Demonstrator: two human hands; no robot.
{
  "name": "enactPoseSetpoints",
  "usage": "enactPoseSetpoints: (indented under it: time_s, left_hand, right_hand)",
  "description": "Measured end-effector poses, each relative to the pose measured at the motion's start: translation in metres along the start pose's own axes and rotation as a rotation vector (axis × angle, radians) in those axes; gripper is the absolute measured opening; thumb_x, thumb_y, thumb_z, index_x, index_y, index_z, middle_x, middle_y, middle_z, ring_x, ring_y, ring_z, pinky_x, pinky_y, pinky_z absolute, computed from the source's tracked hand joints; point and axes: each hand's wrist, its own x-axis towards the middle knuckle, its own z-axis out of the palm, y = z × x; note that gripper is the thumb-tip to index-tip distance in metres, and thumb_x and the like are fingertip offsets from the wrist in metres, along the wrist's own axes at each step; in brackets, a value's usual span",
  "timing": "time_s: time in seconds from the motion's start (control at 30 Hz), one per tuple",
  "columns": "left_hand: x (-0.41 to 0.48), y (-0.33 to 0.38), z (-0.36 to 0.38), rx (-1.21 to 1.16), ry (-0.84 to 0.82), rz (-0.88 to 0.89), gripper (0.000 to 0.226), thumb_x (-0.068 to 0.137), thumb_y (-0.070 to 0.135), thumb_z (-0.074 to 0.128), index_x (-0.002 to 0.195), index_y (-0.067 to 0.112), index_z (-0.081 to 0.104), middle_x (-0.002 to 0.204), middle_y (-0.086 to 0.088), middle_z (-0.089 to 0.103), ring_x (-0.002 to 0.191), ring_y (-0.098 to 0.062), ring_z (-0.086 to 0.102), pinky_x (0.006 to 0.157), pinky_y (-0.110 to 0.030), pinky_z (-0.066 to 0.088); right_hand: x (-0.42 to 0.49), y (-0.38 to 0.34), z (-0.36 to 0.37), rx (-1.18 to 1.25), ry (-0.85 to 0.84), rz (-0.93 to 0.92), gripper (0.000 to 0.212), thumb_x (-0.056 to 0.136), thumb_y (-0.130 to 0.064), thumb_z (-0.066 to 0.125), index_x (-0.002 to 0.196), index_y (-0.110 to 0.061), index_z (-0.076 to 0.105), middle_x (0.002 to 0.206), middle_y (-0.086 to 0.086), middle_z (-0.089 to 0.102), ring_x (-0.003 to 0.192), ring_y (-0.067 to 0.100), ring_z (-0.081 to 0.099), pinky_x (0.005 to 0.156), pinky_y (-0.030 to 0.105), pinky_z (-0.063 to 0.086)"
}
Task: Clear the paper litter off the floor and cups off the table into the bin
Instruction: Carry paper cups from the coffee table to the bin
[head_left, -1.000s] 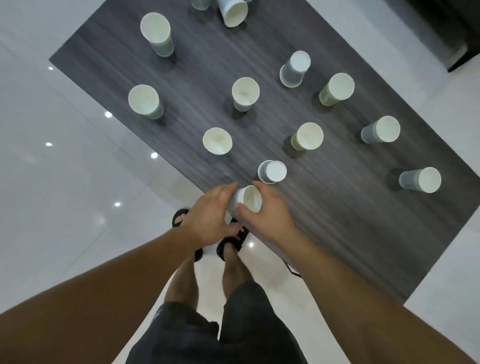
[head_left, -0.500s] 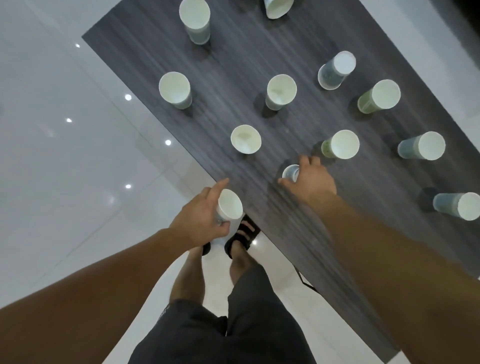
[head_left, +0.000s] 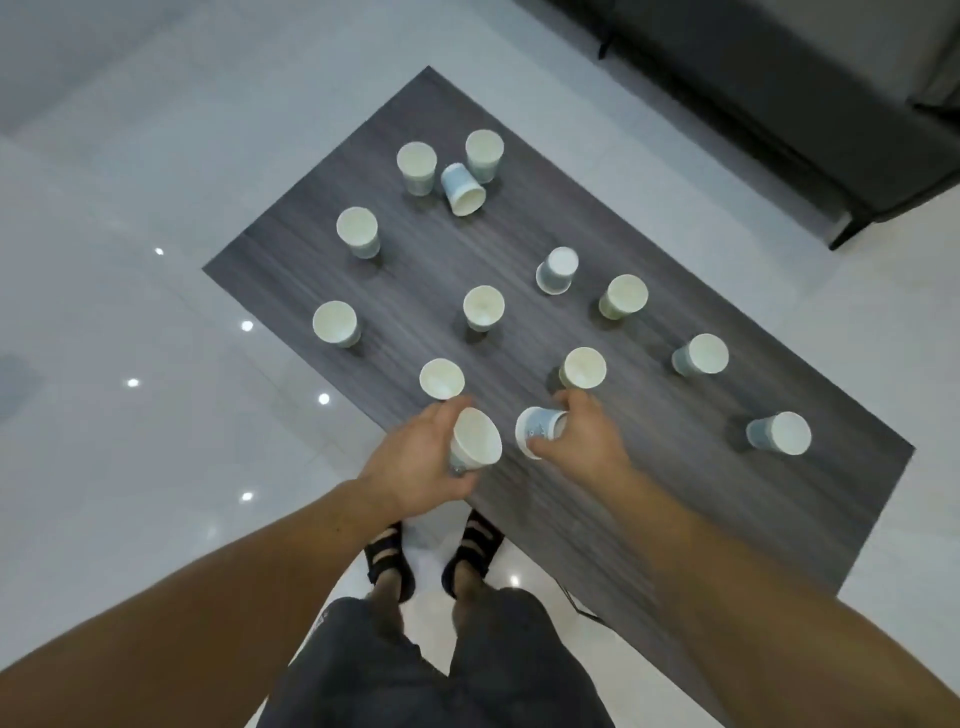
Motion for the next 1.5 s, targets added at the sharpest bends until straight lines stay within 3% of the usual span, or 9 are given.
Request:
enactPoseSetpoints:
  time_s: [0.33,0.5,0.67,0.73,0.83,0.93,1.03,1.17,1.5]
  left_hand:
    - [0.004,0.089,-0.046,0.185,-0.136,0.303,0.075,0.067,0.035,0.073,0.132,0.030,0.036,0.123,0.003,0.054,0.111,-0.020,0.054,0.089,-0.031,0.045]
    - [-0.007,0.103,-0.066,0.275,-0.168,0.468,0.080,0.070,0.036,0.072,0.139,0.031,0.032,0.133,0.006,0.049,0.121,-0.016,0.049,0.088,-0.024,0.038]
    - [-0.028,0.114,-0.070,0.349,-0.291,0.627,0.076,0.071,0.033,0.071,0.137,0.029,0.033,0.131,0.002,0.051,0.116,-0.022,0.052,0.095,-0.036,0.044]
    - [-0.040,0.122,-0.059,0.399,-0.361,0.695,0.075,0.070,0.032,0.071,0.135,0.028,0.033,0.129,0.002,0.051,0.115,-0.023,0.053,0.094,-0.035,0.045]
    - [-0.066,0.142,-0.030,0.472,-0.465,0.788,0.079,0.070,0.036,0.072,0.137,0.030,0.031,0.131,0.004,0.049,0.115,-0.019,0.051,0.088,-0.025,0.040]
    - [-0.103,0.172,0.008,0.490,-0.558,0.909,0.087,0.072,0.042,0.072,0.145,0.029,0.025,0.139,0.002,0.045,0.123,-0.019,0.048,0.099,-0.027,0.039]
    - [-0.152,0.204,0.048,0.477,-0.628,1.055,0.088,0.074,0.045,0.072,0.146,0.025,0.026,0.140,0.001,0.045,0.125,-0.020,0.048,0.100,-0.030,0.039]
    - [-0.234,0.249,0.114,0.456,-0.697,1.250,0.085,0.073,0.045,0.074,0.144,0.026,0.031,0.137,0.002,0.047,0.126,-0.018,0.046,0.099,-0.027,0.038]
    - [-0.498,0.304,0.298,0.390,-0.922,1.478,0.090,0.068,0.044,0.080,0.142,0.029,0.031,0.135,0.000,0.046,0.120,-0.021,0.048,0.097,-0.036,0.045]
  right_hand:
    - [-0.100,-0.012,-0.088,0.019,0.292,-0.028,0.063,0.073,-0.035,0.075,0.131,-0.025,0.053,0.124,0.003,0.052,0.117,0.024,0.047,0.088,0.025,0.034]
    - [-0.160,-0.009,-0.081,0.282,0.411,0.099,0.081,0.074,-0.030,0.076,0.142,-0.021,0.033,0.136,-0.001,0.039,0.111,0.014,0.045,0.088,0.025,0.036]
    - [-0.228,-0.004,-0.044,0.333,0.624,0.268,0.053,0.068,-0.036,0.078,0.108,-0.023,0.045,0.104,-0.005,0.056,0.089,0.017,0.055,0.069,0.028,0.040]
    - [-0.262,0.008,-0.024,0.384,0.692,0.320,0.049,0.068,-0.038,0.079,0.108,-0.025,0.053,0.103,-0.007,0.058,0.095,0.017,0.058,0.072,0.028,0.043]
    - [-0.319,0.034,0.009,0.413,0.803,0.433,0.068,0.073,-0.047,0.074,0.135,-0.031,0.050,0.120,-0.001,0.056,0.114,0.022,0.052,0.092,0.032,0.043]
    - [-0.381,0.062,0.043,0.545,0.896,0.526,0.079,0.078,-0.049,0.071,0.147,-0.040,0.034,0.122,-0.003,0.044,0.115,0.020,0.049,0.094,0.028,0.037]
    - [-0.446,0.090,0.079,0.754,1.023,0.630,0.094,0.071,-0.042,0.079,0.148,-0.031,0.027,0.124,-0.009,0.042,0.110,0.013,0.049,0.092,0.025,0.038]
    - [-0.540,0.125,0.129,0.734,1.106,0.828,0.075,0.071,-0.048,0.079,0.131,-0.026,0.039,0.114,-0.007,0.056,0.096,0.016,0.055,0.078,0.027,0.043]
    - [-0.780,0.197,0.261,0.790,1.282,1.109,0.092,0.077,-0.061,0.069,0.150,-0.024,0.026,0.140,0.004,0.044,0.119,0.025,0.052,0.095,0.033,0.043]
